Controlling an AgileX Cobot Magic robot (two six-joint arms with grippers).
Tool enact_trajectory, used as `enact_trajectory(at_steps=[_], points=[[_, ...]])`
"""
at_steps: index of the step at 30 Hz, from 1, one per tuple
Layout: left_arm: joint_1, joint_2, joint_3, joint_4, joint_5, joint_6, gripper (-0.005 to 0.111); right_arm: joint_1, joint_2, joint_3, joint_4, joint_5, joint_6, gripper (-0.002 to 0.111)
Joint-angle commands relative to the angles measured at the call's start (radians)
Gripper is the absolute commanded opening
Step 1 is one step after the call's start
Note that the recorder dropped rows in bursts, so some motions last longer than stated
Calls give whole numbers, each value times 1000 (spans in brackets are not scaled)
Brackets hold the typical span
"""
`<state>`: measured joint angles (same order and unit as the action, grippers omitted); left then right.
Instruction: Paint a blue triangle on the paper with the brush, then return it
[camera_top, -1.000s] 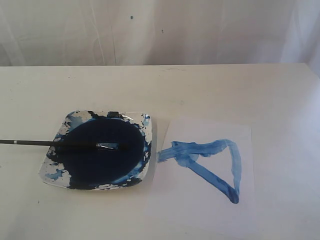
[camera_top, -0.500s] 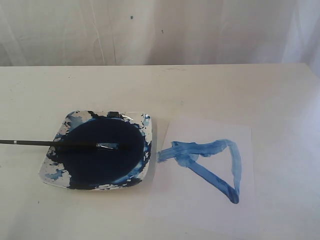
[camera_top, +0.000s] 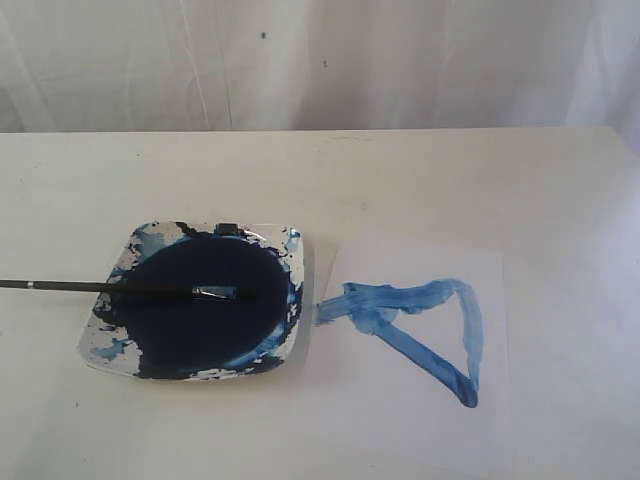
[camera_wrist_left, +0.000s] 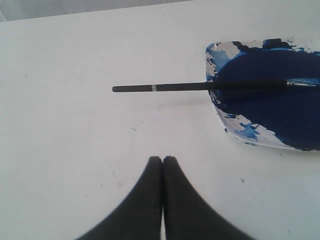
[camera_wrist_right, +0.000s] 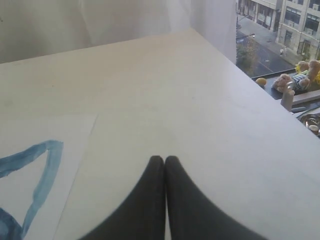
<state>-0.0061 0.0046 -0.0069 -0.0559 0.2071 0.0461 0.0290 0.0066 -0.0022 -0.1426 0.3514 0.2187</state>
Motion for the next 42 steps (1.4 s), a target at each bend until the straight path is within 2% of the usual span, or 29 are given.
enact_trajectory(at_steps=[1, 7, 20, 28, 42], points=[[-6, -5, 7, -12, -6, -1, 0, 61, -7, 2, -10, -3, -6, 0], [-6, -5, 7, -12, -6, -1, 0, 160, -7, 2, -10, -4, -6, 0], [-6, -5, 7, -12, -6, 1, 0, 160, -7, 2, -5, -4, -6, 0], [-6, -5, 7, -12, -6, 1, 0, 160, -7, 2, 162, -8, -6, 0], [-6, -5, 7, -12, -6, 1, 0, 160, -7, 2, 167, -8, -6, 0]])
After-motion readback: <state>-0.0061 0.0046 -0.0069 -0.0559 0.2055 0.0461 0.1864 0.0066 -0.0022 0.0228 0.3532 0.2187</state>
